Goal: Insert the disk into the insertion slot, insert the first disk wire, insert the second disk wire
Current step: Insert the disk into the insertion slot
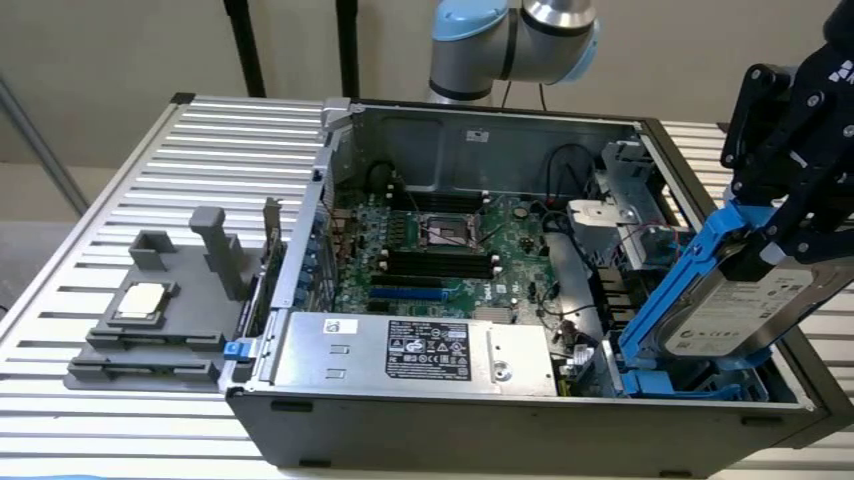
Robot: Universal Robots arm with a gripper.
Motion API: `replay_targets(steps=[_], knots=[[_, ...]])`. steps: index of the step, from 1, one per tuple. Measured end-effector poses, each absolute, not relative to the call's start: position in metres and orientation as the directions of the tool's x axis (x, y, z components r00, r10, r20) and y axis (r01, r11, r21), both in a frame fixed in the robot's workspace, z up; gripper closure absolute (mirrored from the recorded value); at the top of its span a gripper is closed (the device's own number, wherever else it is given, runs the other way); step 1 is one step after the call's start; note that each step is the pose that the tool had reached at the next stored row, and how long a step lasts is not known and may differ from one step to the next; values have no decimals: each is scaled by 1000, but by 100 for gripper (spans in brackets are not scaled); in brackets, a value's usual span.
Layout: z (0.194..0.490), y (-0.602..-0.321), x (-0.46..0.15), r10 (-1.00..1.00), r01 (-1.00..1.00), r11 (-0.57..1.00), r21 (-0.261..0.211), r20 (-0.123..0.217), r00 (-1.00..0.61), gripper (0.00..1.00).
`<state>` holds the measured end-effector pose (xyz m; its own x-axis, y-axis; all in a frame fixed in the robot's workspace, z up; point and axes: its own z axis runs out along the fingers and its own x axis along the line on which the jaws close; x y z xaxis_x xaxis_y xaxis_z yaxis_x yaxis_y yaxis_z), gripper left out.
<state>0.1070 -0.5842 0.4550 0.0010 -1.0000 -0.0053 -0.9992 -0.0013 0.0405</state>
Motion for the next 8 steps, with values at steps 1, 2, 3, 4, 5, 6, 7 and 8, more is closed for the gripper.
replay_targets(steps=[1, 2, 3, 4, 5, 6, 7, 8], knots=[[454, -584, 107, -1000, -999, -1, 41, -6, 1, 67], [454, -584, 107, -1000, -999, -2, 40, -7, 1, 67], [453, -584, 107, -1000, -999, -2, 40, -8, 1, 67], [452, -584, 107, -1000, -999, -2, 40, -9, 2, 67], [452, -584, 107, -1000, -999, -2, 40, -10, 2, 67], [451, -584, 108, -1000, -999, -2, 41, -12, 2, 67], [451, -584, 108, -1000, -999, -3, 41, -13, 2, 67], [450, -584, 108, -1000, -999, -3, 41, -15, 2, 67]])
